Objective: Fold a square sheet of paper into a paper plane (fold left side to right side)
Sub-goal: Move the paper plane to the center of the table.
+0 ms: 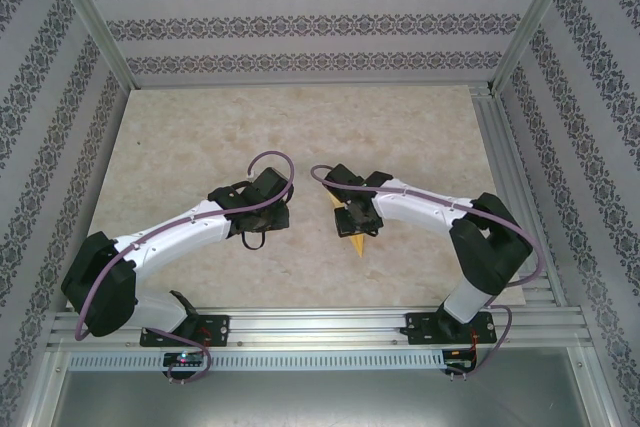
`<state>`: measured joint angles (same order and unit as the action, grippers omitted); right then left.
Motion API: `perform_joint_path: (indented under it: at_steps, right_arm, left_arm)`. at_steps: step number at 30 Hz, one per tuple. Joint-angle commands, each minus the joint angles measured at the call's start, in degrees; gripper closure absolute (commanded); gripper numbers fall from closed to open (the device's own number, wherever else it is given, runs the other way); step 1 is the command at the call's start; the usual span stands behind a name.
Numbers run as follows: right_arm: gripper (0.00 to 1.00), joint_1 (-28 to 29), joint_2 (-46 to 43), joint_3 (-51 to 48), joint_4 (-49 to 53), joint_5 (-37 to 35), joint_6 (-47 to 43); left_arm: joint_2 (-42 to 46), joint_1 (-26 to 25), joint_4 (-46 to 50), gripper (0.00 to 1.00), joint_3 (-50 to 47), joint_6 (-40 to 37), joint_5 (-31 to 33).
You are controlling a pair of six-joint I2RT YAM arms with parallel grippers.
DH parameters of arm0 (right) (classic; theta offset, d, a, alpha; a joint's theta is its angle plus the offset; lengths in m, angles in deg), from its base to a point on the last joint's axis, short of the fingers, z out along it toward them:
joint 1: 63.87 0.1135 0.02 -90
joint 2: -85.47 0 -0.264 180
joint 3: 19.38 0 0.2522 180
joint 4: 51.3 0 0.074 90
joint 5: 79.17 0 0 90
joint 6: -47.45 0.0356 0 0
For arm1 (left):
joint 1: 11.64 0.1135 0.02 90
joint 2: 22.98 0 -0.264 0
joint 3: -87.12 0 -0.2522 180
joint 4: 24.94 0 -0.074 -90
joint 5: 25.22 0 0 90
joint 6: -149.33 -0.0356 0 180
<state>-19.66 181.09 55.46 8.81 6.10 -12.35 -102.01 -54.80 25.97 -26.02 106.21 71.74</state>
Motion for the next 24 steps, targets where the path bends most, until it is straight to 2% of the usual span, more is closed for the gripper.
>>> perform_joint_path:
  at_steps: [1, 14, 24]
  right_arm:
    - [0.55, 1.37, 1.91, 2.30, 0.41, -2.00, 1.17]
    - [0.57, 4.07, 10.43, 9.72, 7.00, -10.41, 0.38]
    - [0.60, 4.74, 13.19, 11.17, 8.34, -12.20, -0.08]
  left_arm:
    - [0.26, 0.18, -0.05, 0.73, -0.71, -0.57, 0.99]
    - [0.44, 0.18, 0.55, 0.72, -0.87, -0.71, 1.21]
    - [0.11, 0.18, 0.73, 0.71, -0.72, -0.82, 1.39]
